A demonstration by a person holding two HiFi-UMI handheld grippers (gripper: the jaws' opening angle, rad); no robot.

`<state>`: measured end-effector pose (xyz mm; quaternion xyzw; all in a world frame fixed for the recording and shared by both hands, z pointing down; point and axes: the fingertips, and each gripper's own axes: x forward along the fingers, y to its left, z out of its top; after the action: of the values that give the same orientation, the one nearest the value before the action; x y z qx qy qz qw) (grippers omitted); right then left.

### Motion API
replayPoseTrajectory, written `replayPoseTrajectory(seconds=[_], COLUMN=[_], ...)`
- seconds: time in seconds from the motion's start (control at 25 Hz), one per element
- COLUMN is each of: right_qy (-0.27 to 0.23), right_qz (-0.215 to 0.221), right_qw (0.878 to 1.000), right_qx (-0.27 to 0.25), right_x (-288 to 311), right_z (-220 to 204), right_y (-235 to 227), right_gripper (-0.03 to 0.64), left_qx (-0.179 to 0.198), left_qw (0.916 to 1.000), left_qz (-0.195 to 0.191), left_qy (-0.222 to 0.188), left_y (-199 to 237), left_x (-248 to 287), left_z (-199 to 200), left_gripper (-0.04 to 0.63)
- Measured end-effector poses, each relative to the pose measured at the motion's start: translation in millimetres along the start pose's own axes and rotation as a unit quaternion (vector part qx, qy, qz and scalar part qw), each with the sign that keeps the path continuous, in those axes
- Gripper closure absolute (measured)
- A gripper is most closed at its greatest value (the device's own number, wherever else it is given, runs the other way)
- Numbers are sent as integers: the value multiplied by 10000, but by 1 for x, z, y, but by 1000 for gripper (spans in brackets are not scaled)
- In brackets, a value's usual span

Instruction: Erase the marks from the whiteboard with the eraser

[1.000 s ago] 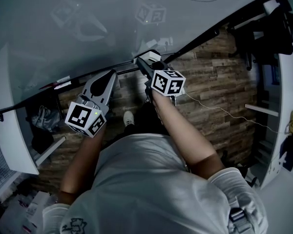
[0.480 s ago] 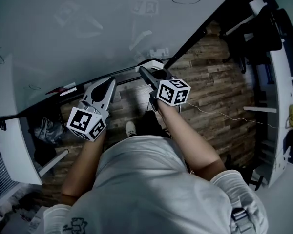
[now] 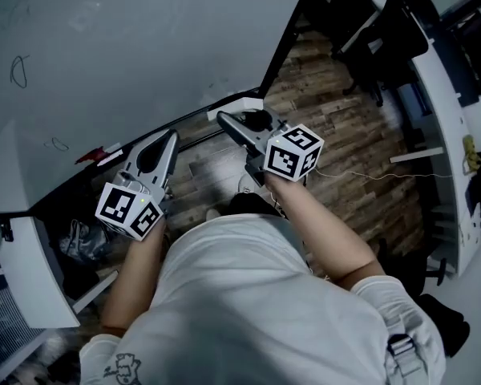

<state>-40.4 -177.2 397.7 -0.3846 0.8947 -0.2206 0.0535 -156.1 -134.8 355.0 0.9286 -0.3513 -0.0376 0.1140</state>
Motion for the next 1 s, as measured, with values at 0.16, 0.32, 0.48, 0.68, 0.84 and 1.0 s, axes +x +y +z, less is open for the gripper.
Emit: replayPoseTrajectory(seconds=[0.16,0.32,0.48,0.68,0.84,1.0], right_qy=[-40,-40,12,55,62,62], right_qz=[192,250,380,580,664,749], right_qw=[9995,9987,9983,9972,9968,9964], right_qx=[-234,-433,-447,-477,-434,-397], right_x=[-24,-50,-72,-112,-156,-201], right_z=[19,33,35,32,28,22], right_y=[23,25,26,32,34,39], right_gripper=[373,373,373,373,373,373], left_qx=[82,180,163,107,69,65], left_qw=[9998,9995,9992,9990,9990,9985], left_qz=[42,116,239,389,424,525], left_qy=[-166,-249,-264,-203,-143,-124], left_y=[-18,-40,-65,-110,-158,-202], left_x=[-10,-6,-3,-2,-1,-7], left_z=[15,25,22,5,-12,-26], left_gripper=[589,589,589,589,589,589])
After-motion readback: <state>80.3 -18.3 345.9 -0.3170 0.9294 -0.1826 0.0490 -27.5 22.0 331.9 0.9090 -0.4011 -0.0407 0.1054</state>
